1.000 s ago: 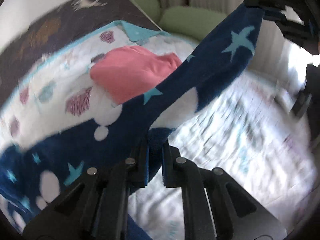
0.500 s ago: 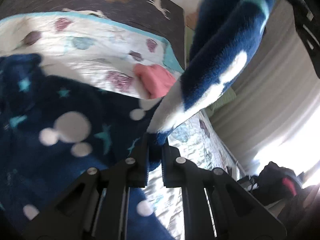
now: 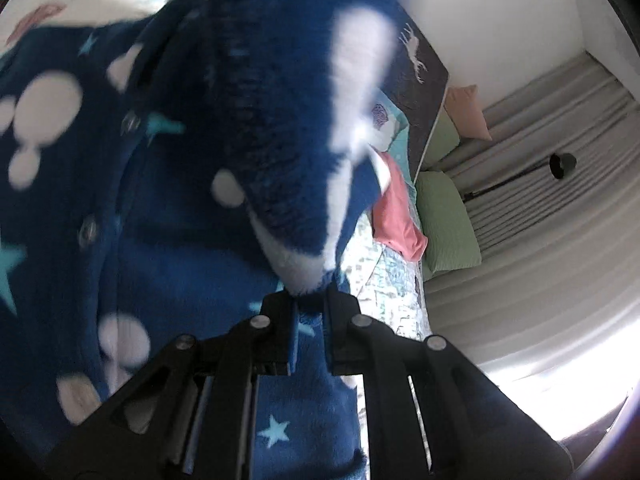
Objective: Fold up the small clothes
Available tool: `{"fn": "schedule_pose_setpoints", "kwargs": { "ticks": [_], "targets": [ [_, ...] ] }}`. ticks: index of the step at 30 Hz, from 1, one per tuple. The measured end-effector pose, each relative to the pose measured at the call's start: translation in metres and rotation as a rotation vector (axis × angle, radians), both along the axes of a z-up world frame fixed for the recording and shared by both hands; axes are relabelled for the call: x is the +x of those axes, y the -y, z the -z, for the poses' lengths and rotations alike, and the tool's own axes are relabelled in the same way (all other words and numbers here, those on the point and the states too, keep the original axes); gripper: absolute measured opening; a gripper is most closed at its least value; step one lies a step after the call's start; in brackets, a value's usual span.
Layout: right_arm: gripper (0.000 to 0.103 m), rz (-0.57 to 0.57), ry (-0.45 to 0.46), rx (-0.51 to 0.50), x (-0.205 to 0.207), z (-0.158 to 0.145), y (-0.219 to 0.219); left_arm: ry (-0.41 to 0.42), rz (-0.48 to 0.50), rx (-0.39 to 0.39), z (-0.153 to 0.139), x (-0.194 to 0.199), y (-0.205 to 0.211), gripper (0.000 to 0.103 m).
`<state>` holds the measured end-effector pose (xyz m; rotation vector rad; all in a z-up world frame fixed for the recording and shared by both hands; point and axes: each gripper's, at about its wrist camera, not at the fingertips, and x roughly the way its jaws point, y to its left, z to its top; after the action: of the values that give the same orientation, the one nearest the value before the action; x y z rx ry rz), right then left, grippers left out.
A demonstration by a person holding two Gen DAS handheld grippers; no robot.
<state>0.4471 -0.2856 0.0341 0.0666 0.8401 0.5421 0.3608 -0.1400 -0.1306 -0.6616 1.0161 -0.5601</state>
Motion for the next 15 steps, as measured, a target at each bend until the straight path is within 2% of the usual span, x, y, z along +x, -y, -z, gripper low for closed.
{"fn": "schedule_pose_setpoints", "kwargs": {
  "ticks": [5, 9, 13, 15],
  "targets": [
    [0.006, -0.206, -0.039, -0.149, -0.016, 0.041, -0.065, -0.037, -0.026, -0.035, 0.005, -0.013, 0.007, 0.011],
    [0.006, -0.256, -0.061, -0.214, -0.023, 0.062, -0.09, -0.095, -0.055, -0.077, 0.017, -0.004, -0.003, 0.011],
    [0.006, -0.244, -0.053, -0.3, -0.024, 0.076, -0.112, -0.137, -0.052, -0.082, 0.03, -0.001, 0.0, 0.011],
    [0.006, -0.247, -0.085, -0.314, -0.021, 0.086, -0.118, -0.159, -0.051, -0.092, 0.033, 0.002, 0.003, 0.011]
  ]
}}
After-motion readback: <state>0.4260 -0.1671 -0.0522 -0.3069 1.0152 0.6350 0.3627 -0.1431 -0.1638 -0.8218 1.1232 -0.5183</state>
